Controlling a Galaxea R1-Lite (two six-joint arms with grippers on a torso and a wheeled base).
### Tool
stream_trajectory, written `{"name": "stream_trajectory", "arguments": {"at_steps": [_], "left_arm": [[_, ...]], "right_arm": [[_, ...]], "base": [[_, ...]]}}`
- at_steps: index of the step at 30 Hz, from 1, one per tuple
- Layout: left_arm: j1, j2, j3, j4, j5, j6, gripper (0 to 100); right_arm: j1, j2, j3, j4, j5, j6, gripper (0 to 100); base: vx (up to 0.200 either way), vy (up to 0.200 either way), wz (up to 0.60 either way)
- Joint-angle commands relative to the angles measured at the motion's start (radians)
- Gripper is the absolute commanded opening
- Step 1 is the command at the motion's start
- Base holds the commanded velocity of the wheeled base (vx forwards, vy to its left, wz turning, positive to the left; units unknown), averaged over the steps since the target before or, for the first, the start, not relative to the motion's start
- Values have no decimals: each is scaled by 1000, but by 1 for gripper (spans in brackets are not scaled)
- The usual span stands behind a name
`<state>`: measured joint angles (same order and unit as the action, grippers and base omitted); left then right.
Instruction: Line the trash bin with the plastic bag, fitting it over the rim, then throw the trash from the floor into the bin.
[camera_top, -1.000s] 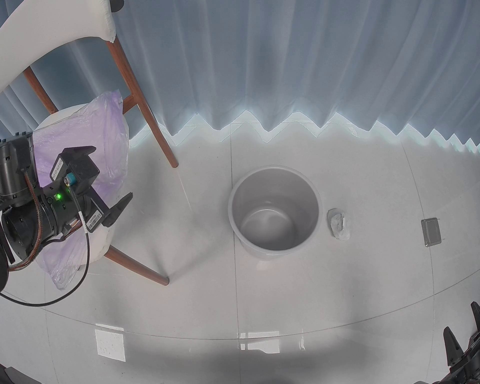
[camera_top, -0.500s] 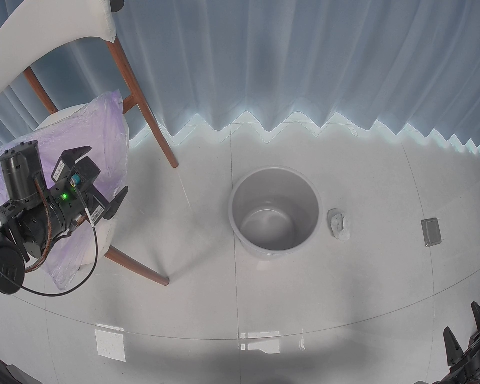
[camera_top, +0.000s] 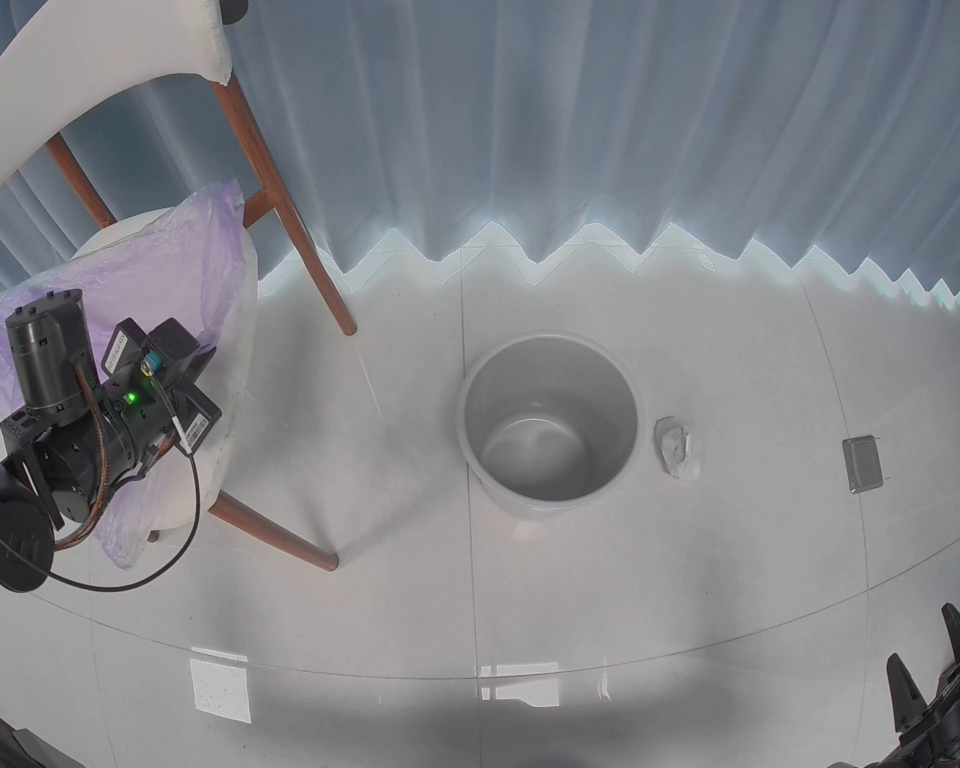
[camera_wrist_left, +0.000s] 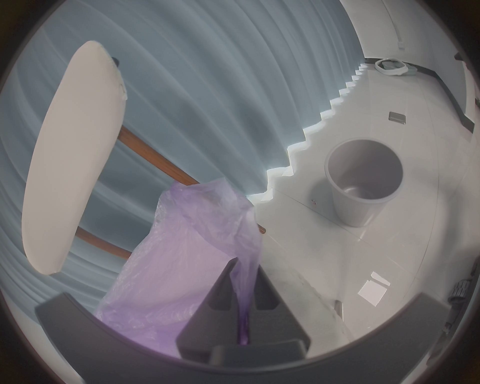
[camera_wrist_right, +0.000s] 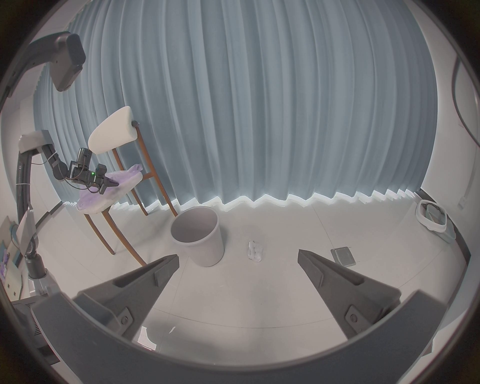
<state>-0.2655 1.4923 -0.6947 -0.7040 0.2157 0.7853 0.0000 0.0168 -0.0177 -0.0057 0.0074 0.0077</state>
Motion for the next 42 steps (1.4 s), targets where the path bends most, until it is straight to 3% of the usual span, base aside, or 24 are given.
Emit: {"name": "stream_trajectory", "arguments": {"at_steps": [1,8,15,16,17,19,20,26,30,37,42], "left_arm": [[-14,-66,3,12,1,-55,0],[-20,-193,40,113,-6,-225,0],[-44,-368,14,345,-19,-486,0],[-44,-368,14,345,-19,-486,0],[-55,-380,0,373,-53,-580,0],[-60,-383,-2,374,-87,-635,0],[-61,-388,-3,370,-138,-712,0],[-61,-420,-6,368,-185,-791,0],[-66,-414,-16,336,-266,-836,0],[-93,-402,-68,327,-573,-946,0],[-95,-397,-69,333,-720,-959,0]], "right_arm": [[0,-17,18,0,0,0,100],[0,-17,18,0,0,0,100],[0,-17,18,0,0,0,100],[0,-17,18,0,0,0,100],[0,-17,18,0,0,0,100],[0,-17,18,0,0,0,100],[0,-17,18,0,0,0,100],[0,-17,18,0,0,0,100],[0,-17,18,0,0,0,100],[0,-17,18,0,0,0,100],[0,-17,18,0,0,-2,100]], "base": [[0,0,0],[0,0,0],[0,0,0],[0,0,0],[0,0,0],[0,0,0],[0,0,0],[0,0,0],[0,0,0],[0,0,0],[0,0,0]]}}
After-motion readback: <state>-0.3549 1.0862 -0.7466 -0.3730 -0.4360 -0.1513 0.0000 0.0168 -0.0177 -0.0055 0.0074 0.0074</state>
